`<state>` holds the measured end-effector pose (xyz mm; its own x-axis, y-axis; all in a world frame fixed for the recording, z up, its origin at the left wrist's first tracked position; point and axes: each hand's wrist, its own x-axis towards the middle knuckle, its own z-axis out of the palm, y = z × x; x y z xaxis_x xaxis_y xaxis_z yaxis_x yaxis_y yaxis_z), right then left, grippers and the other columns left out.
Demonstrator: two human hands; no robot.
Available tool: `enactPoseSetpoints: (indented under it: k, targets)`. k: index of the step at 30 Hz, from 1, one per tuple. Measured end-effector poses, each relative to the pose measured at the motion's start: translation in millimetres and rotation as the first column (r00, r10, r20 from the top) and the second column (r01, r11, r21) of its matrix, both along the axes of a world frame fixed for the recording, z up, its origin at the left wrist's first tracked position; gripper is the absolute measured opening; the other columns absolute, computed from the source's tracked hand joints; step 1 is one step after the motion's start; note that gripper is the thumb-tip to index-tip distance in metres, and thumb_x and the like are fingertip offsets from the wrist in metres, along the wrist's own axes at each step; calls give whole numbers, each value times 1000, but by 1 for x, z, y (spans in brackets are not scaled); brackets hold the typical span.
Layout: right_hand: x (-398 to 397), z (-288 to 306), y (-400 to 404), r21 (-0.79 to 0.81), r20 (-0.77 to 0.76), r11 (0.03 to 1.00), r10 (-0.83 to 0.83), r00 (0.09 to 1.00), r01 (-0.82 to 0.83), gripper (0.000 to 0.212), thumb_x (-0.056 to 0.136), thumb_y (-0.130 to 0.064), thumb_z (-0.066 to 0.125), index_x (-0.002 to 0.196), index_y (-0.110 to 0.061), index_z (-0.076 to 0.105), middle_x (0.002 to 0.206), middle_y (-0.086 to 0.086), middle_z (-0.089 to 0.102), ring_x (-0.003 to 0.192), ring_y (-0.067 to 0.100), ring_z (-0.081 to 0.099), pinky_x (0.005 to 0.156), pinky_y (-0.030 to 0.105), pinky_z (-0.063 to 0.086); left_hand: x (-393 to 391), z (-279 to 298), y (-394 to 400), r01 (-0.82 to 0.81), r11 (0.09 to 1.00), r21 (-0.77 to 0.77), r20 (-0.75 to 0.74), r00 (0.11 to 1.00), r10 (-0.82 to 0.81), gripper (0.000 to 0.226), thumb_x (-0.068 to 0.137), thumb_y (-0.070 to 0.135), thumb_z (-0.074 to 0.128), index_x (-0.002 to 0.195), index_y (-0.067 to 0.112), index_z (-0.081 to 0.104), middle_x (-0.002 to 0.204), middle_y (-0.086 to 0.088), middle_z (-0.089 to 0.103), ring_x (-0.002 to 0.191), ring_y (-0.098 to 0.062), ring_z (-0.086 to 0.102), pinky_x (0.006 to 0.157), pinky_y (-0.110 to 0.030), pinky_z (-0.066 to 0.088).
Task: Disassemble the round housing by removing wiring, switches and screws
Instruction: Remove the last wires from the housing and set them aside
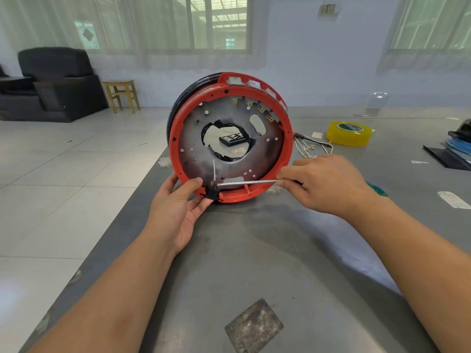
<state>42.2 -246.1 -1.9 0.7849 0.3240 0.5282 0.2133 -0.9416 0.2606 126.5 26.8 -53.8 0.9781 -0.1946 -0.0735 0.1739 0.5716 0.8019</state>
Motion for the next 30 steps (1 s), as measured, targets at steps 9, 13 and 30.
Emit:
enactPoseSetpoints:
  k: [9, 13, 30]
  targets:
    - [-4, 13, 6, -69, -15, 997, -21, 1000, 20, 30, 104, -45, 41, 102, -36, 69, 90, -9, 71, 72, 26, 64, 65, 34, 47, -4, 2, -5, -35, 998, 54, 19, 999, 34, 45, 96, -3, 67, 139, 8, 60, 118, -8, 76, 108, -33, 76, 80, -38, 64]
    - [-7, 22, 10, -97, -30, 995, -36, 999, 32, 32, 104, -46, 40, 105, -36, 70, 95, -9, 69, 77, 24, 64, 70, 36, 47, -6, 2, -7, -75, 995, 72, 52, 996, 71, 47, 96, -4, 68, 140, 10, 60, 116, -4, 78, 109, -32, 76, 82, -38, 65]
    - [-10, 25, 20, -112, -49, 993, -49, 998, 44, 49, 101, -48, 22, 109, -35, 69, 101, -11, 67, 83, 20, 66, 71, 34, 46, -12, 5, -12, -159, 977, 145, 133, 981, 140, 56, 94, -9, 67, 143, 17, 58, 131, -6, 72, 111, -26, 75, 75, -33, 65]
